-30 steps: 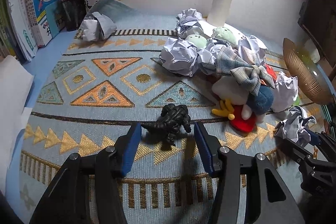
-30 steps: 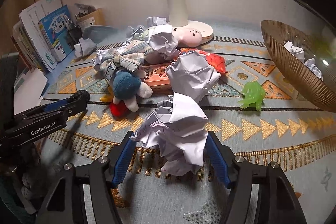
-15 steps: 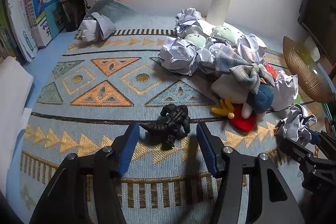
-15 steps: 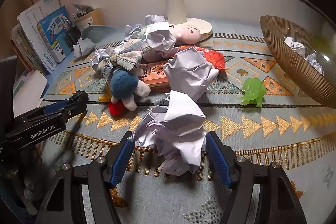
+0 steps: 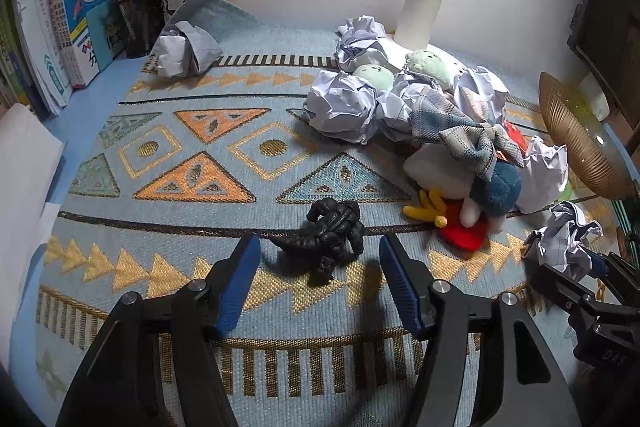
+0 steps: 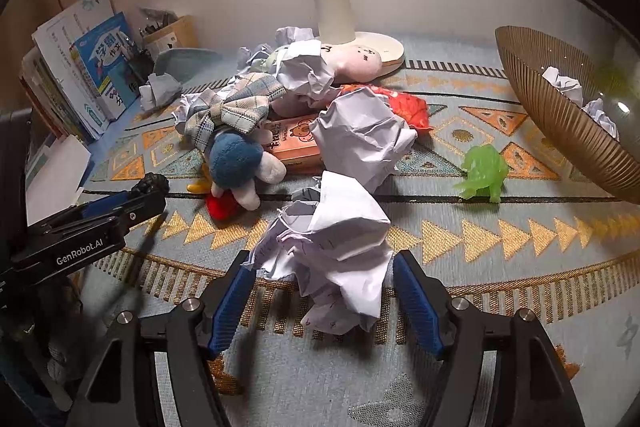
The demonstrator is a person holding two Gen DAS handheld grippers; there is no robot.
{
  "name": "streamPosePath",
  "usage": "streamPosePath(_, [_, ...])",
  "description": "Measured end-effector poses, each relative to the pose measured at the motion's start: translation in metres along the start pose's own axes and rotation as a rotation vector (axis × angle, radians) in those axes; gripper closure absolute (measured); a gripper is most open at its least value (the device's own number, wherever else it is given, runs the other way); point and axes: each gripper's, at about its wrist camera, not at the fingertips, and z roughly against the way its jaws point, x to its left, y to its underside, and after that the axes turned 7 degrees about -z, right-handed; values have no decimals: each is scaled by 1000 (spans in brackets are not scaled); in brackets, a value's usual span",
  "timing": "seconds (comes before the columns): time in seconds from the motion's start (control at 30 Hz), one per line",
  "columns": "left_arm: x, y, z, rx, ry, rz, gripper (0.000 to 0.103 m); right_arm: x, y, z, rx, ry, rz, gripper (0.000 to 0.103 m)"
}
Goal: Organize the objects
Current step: 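Grasp the black toy figure with the left gripper while the right grasps a paper ball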
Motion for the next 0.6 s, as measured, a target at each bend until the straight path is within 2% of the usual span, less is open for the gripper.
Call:
streamPosePath(0.27, [-1,1,0,-6,-1,0,43,0,1,-1,3,-2,-5,34])
streamPosePath(0.33, [-1,1,2,-22,2,-3,46,1,1,1,-4,-2,-4,34])
streamPosePath(0.37, [-2,1,3,-26,3,-8,52,2,1,2,-13,-3,0,34])
streamPosePath(0.47, [-3,1,3,-28,-15,-17,59,6,3,8,-44,-7,24,48])
streamPosePath(0.6, [-8,2,12,-65,-6,-39,60,9,5,15,-75,-18,46,53])
